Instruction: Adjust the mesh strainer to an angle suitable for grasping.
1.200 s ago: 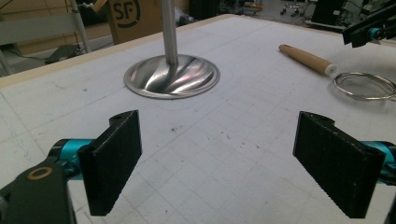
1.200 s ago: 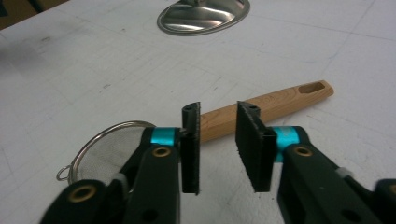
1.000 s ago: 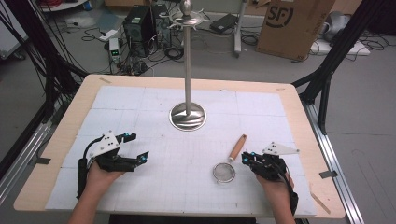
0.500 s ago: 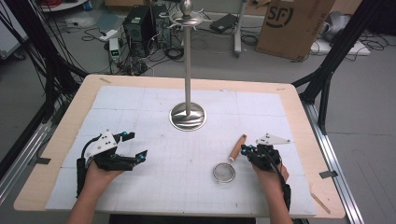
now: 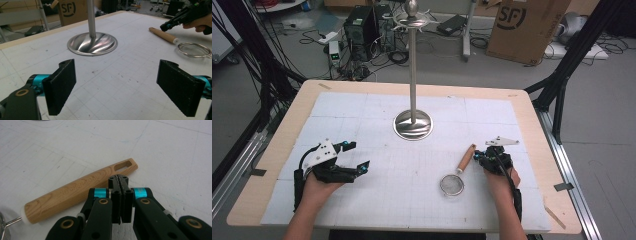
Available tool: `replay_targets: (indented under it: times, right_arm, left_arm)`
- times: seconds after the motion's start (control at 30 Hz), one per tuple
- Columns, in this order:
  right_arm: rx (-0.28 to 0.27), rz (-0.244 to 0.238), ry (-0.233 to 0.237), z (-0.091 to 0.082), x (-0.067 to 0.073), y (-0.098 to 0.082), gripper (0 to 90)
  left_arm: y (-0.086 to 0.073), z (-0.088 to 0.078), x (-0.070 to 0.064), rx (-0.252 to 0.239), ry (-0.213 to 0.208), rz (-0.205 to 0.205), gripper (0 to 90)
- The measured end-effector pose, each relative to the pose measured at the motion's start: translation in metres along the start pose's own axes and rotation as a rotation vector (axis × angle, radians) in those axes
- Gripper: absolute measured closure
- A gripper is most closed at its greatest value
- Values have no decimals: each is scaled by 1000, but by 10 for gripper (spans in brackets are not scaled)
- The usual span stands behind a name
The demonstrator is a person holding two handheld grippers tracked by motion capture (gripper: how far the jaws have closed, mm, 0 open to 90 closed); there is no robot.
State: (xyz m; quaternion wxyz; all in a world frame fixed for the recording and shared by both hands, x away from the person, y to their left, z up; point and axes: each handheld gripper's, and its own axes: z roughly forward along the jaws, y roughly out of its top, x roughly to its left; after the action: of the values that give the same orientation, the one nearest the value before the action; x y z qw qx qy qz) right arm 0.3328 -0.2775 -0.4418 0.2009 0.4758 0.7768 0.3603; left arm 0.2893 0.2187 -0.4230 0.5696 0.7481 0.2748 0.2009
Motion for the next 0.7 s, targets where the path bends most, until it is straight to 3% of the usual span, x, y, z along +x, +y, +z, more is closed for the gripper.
replay_targets:
  times: [0.33, 0.7]
  right_arm:
    - [31, -25, 20, 8, 8, 12, 892]
    - [53, -66, 49, 22, 26, 25, 892]
  left_arm:
    - [0, 1, 0, 5, -1, -4, 165]
    - [0, 1, 0, 1, -6, -7, 165]
